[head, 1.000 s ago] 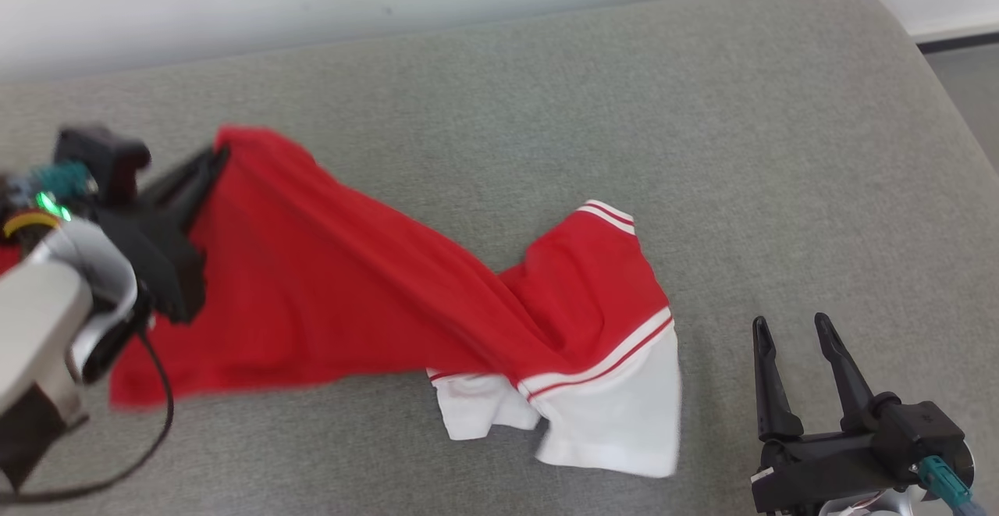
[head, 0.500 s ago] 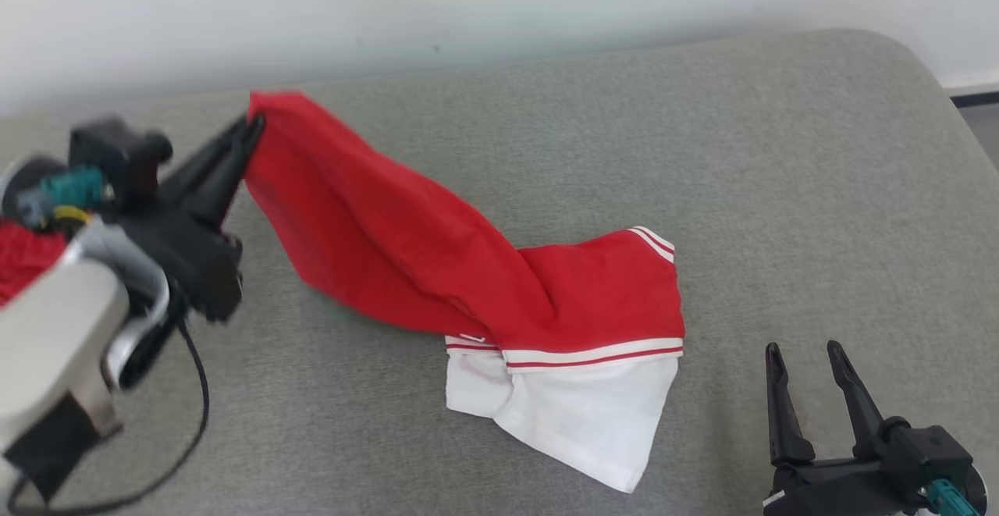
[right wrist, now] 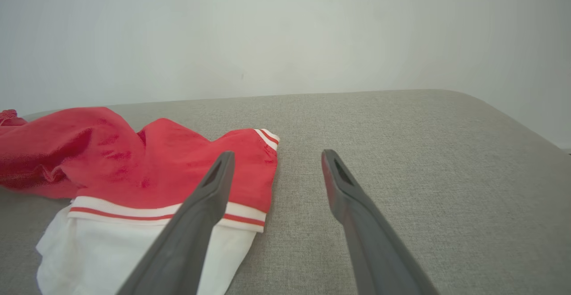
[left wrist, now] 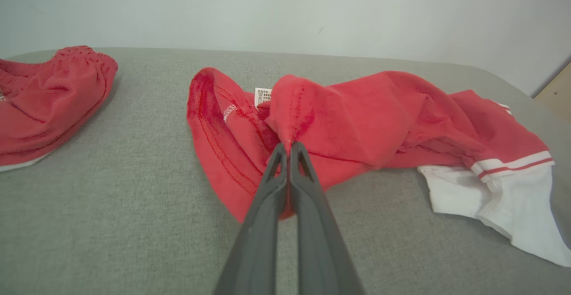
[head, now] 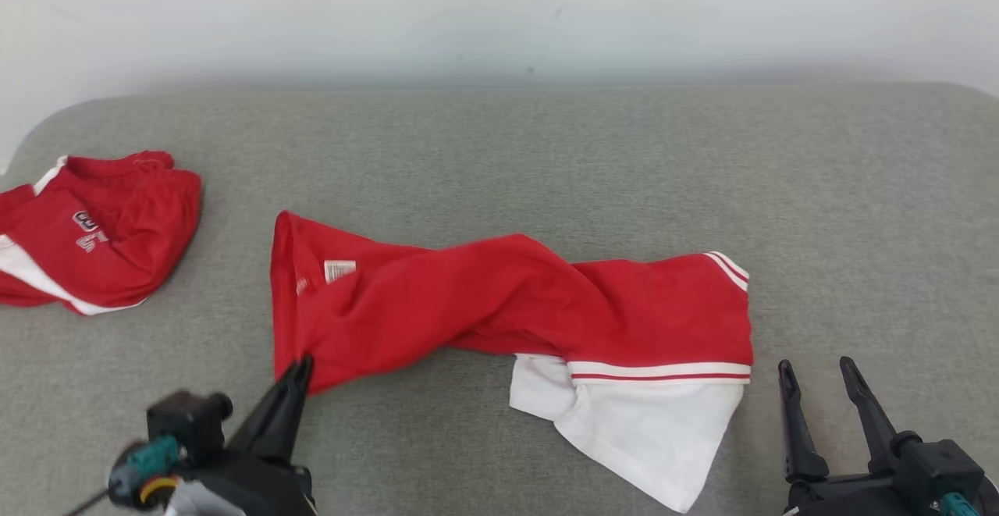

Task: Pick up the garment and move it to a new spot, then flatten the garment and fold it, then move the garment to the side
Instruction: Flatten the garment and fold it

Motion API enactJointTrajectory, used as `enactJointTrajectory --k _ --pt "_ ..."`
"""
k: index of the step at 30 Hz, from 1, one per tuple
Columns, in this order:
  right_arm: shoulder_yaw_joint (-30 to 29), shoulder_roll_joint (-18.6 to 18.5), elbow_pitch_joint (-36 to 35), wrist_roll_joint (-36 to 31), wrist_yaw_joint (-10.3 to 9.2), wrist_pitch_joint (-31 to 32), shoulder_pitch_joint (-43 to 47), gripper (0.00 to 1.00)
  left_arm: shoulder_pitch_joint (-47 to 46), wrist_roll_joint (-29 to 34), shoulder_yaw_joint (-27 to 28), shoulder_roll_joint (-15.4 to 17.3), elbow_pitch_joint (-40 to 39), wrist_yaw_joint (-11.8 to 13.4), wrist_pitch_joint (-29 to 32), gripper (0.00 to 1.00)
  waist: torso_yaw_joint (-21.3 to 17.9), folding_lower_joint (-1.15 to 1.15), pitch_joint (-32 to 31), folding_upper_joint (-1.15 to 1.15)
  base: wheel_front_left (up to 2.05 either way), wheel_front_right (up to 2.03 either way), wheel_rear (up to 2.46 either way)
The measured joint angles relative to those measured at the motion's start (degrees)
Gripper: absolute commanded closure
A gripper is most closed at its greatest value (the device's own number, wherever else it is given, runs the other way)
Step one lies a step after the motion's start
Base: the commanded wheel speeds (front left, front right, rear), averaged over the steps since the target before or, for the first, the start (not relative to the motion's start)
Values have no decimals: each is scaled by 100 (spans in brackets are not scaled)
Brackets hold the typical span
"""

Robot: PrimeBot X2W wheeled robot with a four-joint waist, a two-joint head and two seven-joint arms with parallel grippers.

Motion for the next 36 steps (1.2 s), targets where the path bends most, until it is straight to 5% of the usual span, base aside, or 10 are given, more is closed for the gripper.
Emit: enactJointTrajectory --k 5,6,7,23,36 --pt "55 -62 30 0 0 1 -4 0 715 489 648 -559 245 -176 -1 100 188 0 -16 0 0 0 0" --pt "68 -75 34 1 0 1 -4 0 814 619 794 -655 314 -220 0 89 210 0 -23 0 0 0 0" --pt "80 -80 37 1 0 1 -4 0 881 776 922 -733 355 -231 0 0 225 0 -30 0 0 0 0" --pt "89 -78 69 44 0 1 114 0 1839 2787 3586 -1842 -698 -721 -1 0 194 1 -316 0 0 0 0" --pt "56 -82 115 91 0 0 299 0 2586 3561 4629 -2417 -1051 -996 -1 0 109 1 -586 0 0 0 0"
